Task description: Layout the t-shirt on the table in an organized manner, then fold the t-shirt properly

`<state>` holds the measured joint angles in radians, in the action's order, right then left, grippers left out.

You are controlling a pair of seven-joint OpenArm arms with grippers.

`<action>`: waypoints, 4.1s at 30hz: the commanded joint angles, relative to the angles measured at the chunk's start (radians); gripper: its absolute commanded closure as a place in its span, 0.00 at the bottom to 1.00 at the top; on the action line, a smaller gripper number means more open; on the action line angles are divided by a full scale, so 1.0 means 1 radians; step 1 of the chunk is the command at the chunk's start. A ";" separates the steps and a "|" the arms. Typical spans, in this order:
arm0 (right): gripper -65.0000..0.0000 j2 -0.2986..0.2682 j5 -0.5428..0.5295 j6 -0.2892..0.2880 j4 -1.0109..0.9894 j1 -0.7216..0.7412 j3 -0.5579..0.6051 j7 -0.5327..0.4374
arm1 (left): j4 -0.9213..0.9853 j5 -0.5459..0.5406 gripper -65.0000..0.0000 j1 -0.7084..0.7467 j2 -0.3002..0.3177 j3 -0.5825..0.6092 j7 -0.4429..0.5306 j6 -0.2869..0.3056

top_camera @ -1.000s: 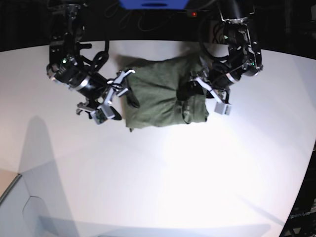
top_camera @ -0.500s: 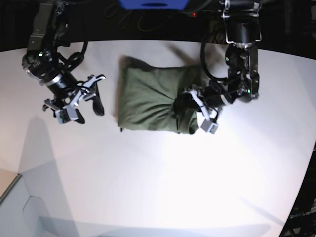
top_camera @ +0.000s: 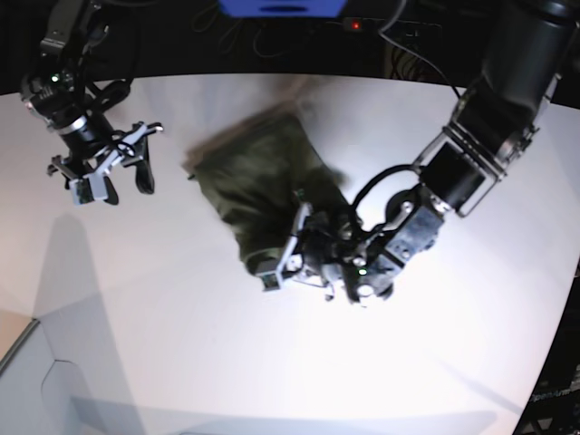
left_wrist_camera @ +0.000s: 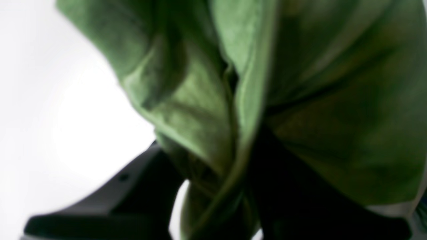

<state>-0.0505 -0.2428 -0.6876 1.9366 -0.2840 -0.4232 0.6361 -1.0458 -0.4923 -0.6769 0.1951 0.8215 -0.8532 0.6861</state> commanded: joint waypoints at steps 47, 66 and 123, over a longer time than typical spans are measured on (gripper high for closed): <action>0.43 0.076 -0.017 -0.011 0.033 -0.031 -0.139 -0.025 | -0.046 0.548 0.11 -0.142 -0.200 -0.383 0.028 0.010; 1.00 0.088 -0.016 -0.011 0.021 -0.042 0.372 -0.025 | -0.825 0.544 0.64 0.538 0.083 -1.296 -0.203 0.011; 1.00 -0.051 -0.069 -0.011 -0.271 -0.016 0.043 -0.230 | -0.907 0.542 0.64 1.061 -0.070 -1.995 -0.189 0.012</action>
<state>-0.0948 -0.2943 -0.6876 1.6478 -0.3035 -0.3771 0.4309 -1.9388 0.0475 0.3817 0.1104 -1.1687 -1.0508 0.7036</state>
